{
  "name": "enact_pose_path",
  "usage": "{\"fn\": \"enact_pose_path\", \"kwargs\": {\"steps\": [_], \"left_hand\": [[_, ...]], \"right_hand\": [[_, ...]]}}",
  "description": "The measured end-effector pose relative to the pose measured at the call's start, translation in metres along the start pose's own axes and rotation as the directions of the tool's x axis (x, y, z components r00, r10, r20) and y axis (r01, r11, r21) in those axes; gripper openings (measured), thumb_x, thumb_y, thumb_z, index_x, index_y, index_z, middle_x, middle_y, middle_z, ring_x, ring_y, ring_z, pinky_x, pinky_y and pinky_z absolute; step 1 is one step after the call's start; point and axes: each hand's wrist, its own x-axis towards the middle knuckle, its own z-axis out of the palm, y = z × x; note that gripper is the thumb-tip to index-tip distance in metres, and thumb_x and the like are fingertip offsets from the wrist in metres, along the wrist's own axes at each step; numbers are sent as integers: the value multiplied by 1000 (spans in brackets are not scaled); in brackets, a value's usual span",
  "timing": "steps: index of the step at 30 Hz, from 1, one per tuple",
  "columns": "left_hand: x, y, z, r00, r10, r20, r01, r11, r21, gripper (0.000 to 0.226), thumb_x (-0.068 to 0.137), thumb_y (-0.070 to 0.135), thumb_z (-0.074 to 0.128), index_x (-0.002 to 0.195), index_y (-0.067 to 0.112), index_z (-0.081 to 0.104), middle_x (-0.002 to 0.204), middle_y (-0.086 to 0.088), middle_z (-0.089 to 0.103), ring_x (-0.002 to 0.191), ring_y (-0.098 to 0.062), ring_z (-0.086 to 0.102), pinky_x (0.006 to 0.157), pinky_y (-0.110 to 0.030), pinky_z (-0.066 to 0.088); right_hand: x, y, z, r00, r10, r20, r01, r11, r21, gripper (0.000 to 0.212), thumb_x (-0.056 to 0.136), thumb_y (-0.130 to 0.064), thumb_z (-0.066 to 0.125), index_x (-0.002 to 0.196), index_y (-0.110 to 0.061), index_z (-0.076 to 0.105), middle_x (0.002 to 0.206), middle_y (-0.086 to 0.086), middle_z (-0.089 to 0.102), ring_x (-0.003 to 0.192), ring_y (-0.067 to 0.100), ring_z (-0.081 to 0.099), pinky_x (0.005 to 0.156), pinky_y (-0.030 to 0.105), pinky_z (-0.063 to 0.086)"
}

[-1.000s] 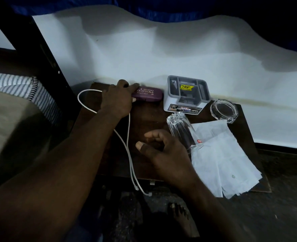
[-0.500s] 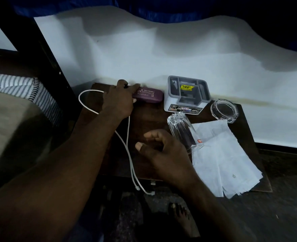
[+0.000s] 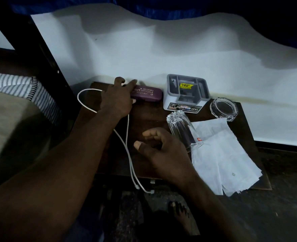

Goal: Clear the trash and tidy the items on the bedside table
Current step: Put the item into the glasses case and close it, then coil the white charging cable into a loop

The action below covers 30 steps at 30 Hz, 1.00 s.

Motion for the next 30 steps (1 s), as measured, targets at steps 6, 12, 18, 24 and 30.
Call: {"fn": "enact_pose_path", "kwargs": {"steps": [6, 12, 18, 24, 30], "left_hand": [[-3, -2, -3, 999, -26, -25, 25, 999, -31, 96, 80, 43, 80, 157, 38, 23, 156, -10, 29, 129, -42, 51, 100, -60, 46], [-11, -5, -8, 1000, -5, -16, 4, 1000, -21, 103, 76, 40, 84, 157, 36, 22, 156, -11, 28, 130, -41, 51, 97, -61, 50], [-27, -4, -11, 999, 47, 0, -47, 999, -8, 106, 72, 37, 87, 157, 35, 24, 157, -12, 27, 137, -40, 44, 101, -60, 47], [-51, -3, -18, 996, 76, 40, -76, 997, -2, 99, 73, 40, 85, 153, 32, 28, 156, -13, 28, 135, -42, 45, 100, -61, 46], [-87, 7, -31, 985, 137, 105, -134, 990, -34, 86, 79, 45, 79, 153, 34, 36, 155, -8, 35, 136, -37, 46, 104, -57, 46]], "right_hand": [[0, -2, 2, 1000, -14, 4, 14, 1000, -18, 32, 82, -48, 82, 108, -34, 70, 102, -20, 72, 94, -16, 62, 72, -2, 40], [-1, -3, 2, 995, -62, 80, 78, 971, -225, 43, 83, -53, 78, 120, -34, 67, 120, -14, 68, 107, -1, 64, 91, 15, 48], [-11, 0, 10, 946, -16, 324, 184, 848, -498, 60, 82, -59, 75, 132, -30, 62, 136, -2, 58, 121, 20, 61, 100, 29, 48], [-17, -1, 11, 932, -58, 358, 240, 838, -490, 53, 81, -57, 76, 129, -35, 65, 136, -4, 58, 119, 20, 64, 103, 32, 50], [-24, -3, 19, 931, -81, 355, 267, 814, -516, 49, 85, -56, 72, 129, -35, 67, 134, 1, 60, 117, 24, 65, 101, 36, 53]]}}
